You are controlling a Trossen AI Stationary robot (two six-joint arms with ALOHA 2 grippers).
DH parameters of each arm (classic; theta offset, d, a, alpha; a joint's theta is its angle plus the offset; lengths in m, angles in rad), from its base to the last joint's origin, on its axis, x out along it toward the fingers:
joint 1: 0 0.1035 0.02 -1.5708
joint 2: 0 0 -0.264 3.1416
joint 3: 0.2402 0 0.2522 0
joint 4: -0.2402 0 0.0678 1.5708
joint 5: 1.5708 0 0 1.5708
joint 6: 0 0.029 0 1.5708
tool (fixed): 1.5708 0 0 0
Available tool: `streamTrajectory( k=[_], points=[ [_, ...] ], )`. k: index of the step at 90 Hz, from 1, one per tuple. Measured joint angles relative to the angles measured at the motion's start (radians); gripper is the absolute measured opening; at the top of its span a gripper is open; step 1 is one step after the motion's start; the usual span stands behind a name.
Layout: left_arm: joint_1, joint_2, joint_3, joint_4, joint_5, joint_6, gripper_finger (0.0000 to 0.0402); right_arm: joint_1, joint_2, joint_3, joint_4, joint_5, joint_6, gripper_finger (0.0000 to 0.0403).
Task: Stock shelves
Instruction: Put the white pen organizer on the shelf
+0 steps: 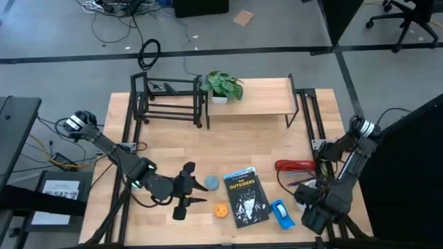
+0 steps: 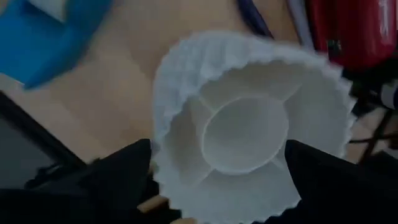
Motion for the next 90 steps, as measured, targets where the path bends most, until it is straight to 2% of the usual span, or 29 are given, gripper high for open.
streamTrajectory(
  k=[12,30,37,41,47,55,65,75,90],
  points=[
    [0.000,0.000,0.000,0.018,0.000,0.001,0.0131,-0.003,0.025,-0.004,0.053,-0.002,-0.017,0.0258],
    [0.000,0.000,0.000,0.021,0.003,0.000,0.0131,-0.005,0.050,-0.043,0.085,-0.010,-0.033,0.0135],
    [0.000,0.000,0.000,0.020,0.003,0.000,0.0131,-0.018,0.051,-0.042,0.071,-0.055,-0.064,0.0091],
    [0.000,0.000,0.000,0.021,0.003,0.000,0.0131,-0.031,0.049,-0.042,0.070,-0.080,-0.054,0.0070],
    [0.000,0.000,0.000,0.020,0.003,0.000,0.0131,-0.044,0.040,-0.031,0.074,-0.084,-0.036,0.0065],
    [0.000,0.000,0.000,0.021,0.002,0.001,0.0131,-0.067,0.025,0.006,0.090,-0.052,-0.071,0.0007],
    [0.000,0.000,0.000,0.019,0.003,0.001,0.0131,-0.125,0.014,0.090,0.047,-0.011,-0.114,0.0002],
    [0.000,0.000,0.000,0.020,0.000,0.003,0.0131,-0.196,0.013,0.190,-0.058,0.034,-0.212,0.0003],
    [0.000,0.000,0.000,0.019,-0.005,0.003,0.0131,-0.301,0.012,0.312,-0.119,0.071,-0.368,0.0003]
  ],
)
